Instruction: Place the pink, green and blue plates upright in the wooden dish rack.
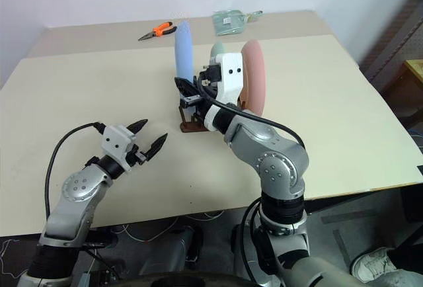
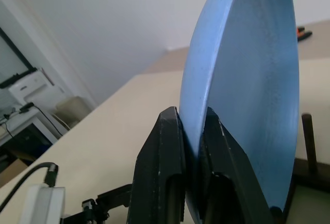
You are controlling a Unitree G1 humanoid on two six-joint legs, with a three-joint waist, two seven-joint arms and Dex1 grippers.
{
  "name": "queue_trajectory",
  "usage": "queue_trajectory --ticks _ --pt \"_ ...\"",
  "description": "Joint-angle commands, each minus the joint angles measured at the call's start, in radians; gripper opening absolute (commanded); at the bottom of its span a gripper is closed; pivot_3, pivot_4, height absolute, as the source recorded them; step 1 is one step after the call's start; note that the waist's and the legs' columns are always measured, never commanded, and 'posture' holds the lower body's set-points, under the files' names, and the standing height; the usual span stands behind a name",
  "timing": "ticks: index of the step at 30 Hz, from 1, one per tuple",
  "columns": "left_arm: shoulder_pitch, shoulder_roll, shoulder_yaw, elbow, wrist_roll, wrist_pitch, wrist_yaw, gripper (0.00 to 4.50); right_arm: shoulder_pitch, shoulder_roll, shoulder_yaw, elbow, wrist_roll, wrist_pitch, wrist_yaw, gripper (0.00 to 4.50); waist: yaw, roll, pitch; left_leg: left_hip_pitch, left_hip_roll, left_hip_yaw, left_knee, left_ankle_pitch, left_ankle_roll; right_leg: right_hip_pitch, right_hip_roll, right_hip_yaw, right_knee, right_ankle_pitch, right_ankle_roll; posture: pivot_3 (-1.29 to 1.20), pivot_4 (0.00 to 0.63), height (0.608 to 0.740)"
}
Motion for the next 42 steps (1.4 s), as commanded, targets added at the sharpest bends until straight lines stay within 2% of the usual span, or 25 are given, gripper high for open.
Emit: queue_trajectory --ticks 1,2,3,7,12,18,20,22,25,30,31,33,36,38,40,42 --pt "-0.009 -0.004 -0.005 -0.022 0.010 -0.015 -0.004 3.40 -0.039 -0.002 0.017 0.013 -0.006 0.006 0.002 0.00 0.000 0.000 0.000 0.000 0.000 0.000 0.000 0.000 0.000 0.000 0.000 0.000 0.000 0.000 0.000 0.00 0.150 0.740" --pt "-0.010 -0.004 -0.006 -0.020 0.012 -0.017 -0.004 3.48 -0.044 -0.007 0.023 0.023 -0.014 0.007 0.004 0.75 0.000 0.000 0.000 0.000 0.000 0.000 0.000 0.000 0.000 0.000 0.000 0.000 0.000 0.000 0.000 0.00 0.150 0.740" --pt "-0.011 -0.004 -0.007 -0.019 0.013 -0.017 -0.005 3.48 -0.050 -0.018 0.034 0.032 -0.030 0.002 0.008 1.09 0.000 0.000 0.000 0.000 0.000 0.000 0.000 0.000 0.000 0.000 0.000 0.000 0.000 0.000 0.000 0.00 0.150 0.740" --pt "-0.013 -0.005 -0.009 -0.017 0.015 -0.019 -0.004 3.48 -0.075 -0.073 0.087 0.042 -0.106 -0.043 0.038 3.06 0.001 0.000 0.000 0.000 0.000 0.000 0.000 0.000 0.000 0.000 0.000 0.000 0.000 0.000 0.000 0.00 0.150 0.740" --pt "-0.015 -0.007 -0.010 -0.018 0.015 -0.020 -0.004 3.48 -0.119 -0.179 0.177 0.033 -0.236 -0.152 0.124 3.06 0.001 0.000 0.000 0.000 0.000 0.000 0.000 0.000 0.000 0.000 0.000 0.000 0.000 0.000 0.000 0.00 0.150 0.740" --pt "-0.018 -0.013 -0.010 -0.015 0.016 -0.021 -0.004 3.48 -0.181 -0.322 0.207 0.017 -0.372 -0.309 0.245 3.06 0.003 0.000 0.001 0.000 0.000 0.000 0.000 0.000 0.000 0.000 0.000 0.000 -0.001 0.000 0.000 0.00 0.150 0.740" --pt "-0.019 -0.016 -0.013 -0.015 0.019 -0.022 -0.002 3.48 -0.191 -0.368 0.181 0.017 -0.387 -0.335 0.281 3.06 0.003 0.000 0.001 0.000 0.000 0.000 0.001 0.000 0.000 0.001 0.000 0.000 -0.001 0.000 0.000 0.00 0.150 0.740" --pt "-0.025 -0.014 -0.004 -0.003 0.015 -0.027 -0.004 3.48 -0.182 -0.472 0.098 0.018 -0.393 -0.378 0.347 3.06 0.006 0.000 0.001 0.000 0.000 0.000 0.001 0.000 0.000 0.001 0.000 -0.001 -0.001 0.000 0.000 0.00 0.150 0.740" --pt "-0.035 -0.012 0.007 0.014 0.007 -0.029 -0.010 3.48 -0.161 -0.566 -0.037 0.046 -0.351 -0.381 0.395 3.06 0.016 -0.001 0.001 0.000 0.000 0.000 0.001 0.000 0.001 0.003 -0.001 -0.001 -0.003 0.000 0.000 0.00 0.150 0.740" --pt "-0.049 0.005 0.033 0.066 0.016 -0.059 -0.017 3.48 -0.041 -0.721 -0.260 0.090 -0.302 -0.413 0.511 3.06 0.027 -0.001 0.001 0.000 0.000 0.000 0.001 -0.001 0.001 0.004 -0.001 -0.001 -0.006 0.000 0.000 0.00 0.150 0.740" --pt "-0.052 0.012 0.049 0.080 0.012 -0.063 -0.017 3.48 -0.003 -0.753 -0.307 0.111 -0.303 -0.425 0.531 3.63 0.028 -0.001 0.001 0.000 0.000 0.000 0.001 -0.001 0.001 0.004 -0.001 -0.001 -0.006 0.000 0.000 0.00 0.150 0.740" --pt "-0.054 0.030 0.084 0.107 0.003 -0.070 -0.021 3.48 0.102 -0.808 -0.385 0.154 -0.317 -0.447 0.572 4.34 0.030 -0.001 0.001 0.000 0.000 0.000 0.001 -0.001 0.002 0.005 -0.001 -0.001 -0.007 0.000 0.000 0.00 0.150 0.740" --pt "-0.058 0.036 0.087 0.119 0.010 -0.073 -0.018 3.48 0.195 -0.845 -0.428 0.194 -0.302 -0.473 0.633 4.43 0.027 0.000 0.001 0.000 0.001 0.000 0.001 -0.002 0.003 0.006 -0.001 -0.001 -0.010 0.000 0.000 0.00 0.150 0.740" --pt "-0.052 0.064 0.107 0.147 0.008 -0.079 -0.043 3.48 0.341 -0.854 -0.429 0.212 -0.325 -0.507 0.691 4.43 0.027 0.000 0.001 0.000 0.001 0.002 0.001 -0.002 0.004 0.006 -0.001 0.000 -0.011 0.000 0.000 0.00 0.150 0.740" --pt "-0.048 0.079 0.112 0.160 0.010 -0.078 -0.060 3.48 0.436 -0.847 -0.403 0.248 -0.357 -0.560 0.724 4.43 0.028 0.000 0.001 0.000 0.002 0.002 0.001 -0.002 0.004 0.007 -0.001 -0.001 -0.011 0.000 0.000 0.00 0.150 0.740" --pt "-0.038 0.082 0.115 0.163 -0.004 -0.069 -0.072 3.48 0.459 -0.800 -0.378 0.286 -0.348 -0.583 0.717 4.43 0.024 0.001 0.002 0.000 0.002 0.002 0.001 -0.002 0.004 0.007 0.000 0.000 -0.011 0.000 0.000 0.00 0.150 0.740"
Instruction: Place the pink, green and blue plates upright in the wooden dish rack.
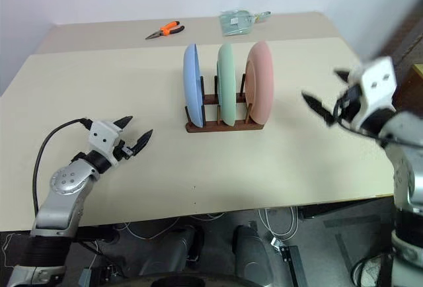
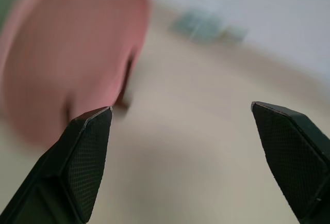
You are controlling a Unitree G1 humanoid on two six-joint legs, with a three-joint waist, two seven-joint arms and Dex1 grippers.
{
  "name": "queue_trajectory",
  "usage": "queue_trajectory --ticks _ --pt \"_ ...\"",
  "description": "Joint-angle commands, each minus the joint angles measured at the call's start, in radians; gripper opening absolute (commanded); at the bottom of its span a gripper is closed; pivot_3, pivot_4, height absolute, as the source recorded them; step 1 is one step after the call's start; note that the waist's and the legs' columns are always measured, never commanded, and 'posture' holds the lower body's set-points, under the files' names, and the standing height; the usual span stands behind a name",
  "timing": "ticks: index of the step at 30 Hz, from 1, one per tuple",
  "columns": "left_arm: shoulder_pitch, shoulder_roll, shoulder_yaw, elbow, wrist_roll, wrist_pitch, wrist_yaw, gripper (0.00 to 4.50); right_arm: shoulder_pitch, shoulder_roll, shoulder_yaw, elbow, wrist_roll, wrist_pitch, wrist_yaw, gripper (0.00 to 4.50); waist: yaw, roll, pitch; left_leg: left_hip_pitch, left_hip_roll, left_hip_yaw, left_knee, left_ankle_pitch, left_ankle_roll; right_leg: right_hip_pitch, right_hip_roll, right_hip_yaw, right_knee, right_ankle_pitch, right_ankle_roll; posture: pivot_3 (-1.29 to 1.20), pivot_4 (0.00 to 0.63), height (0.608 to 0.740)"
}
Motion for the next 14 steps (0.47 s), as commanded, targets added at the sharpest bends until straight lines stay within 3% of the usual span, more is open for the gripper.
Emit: queue_trajectory --ticks 1,14 --pt "0.012 0.010 0.018 -0.012 -0.017 -0.013 -0.024 3.48 0.013 0.044 0.028 0.044 -0.013 -0.082 0.011 4.43 -0.004 0.002 0.001 0.000 0.000 0.001 0.001 0.000 0.000 0.000 0.000 0.000 0.000 0.000 -0.001 0.00 0.150 0.740" --pt "0.064 -0.007 0.002 -0.051 -0.004 -0.004 -0.014 3.48 -0.077 0.105 0.142 0.213 -0.046 -0.212 0.038 4.43 0.002 0.003 0.001 0.000 0.001 0.001 0.001 0.000 0.000 0.000 0.000 0.000 -0.001 0.000 -0.001 0.00 0.150 0.740"
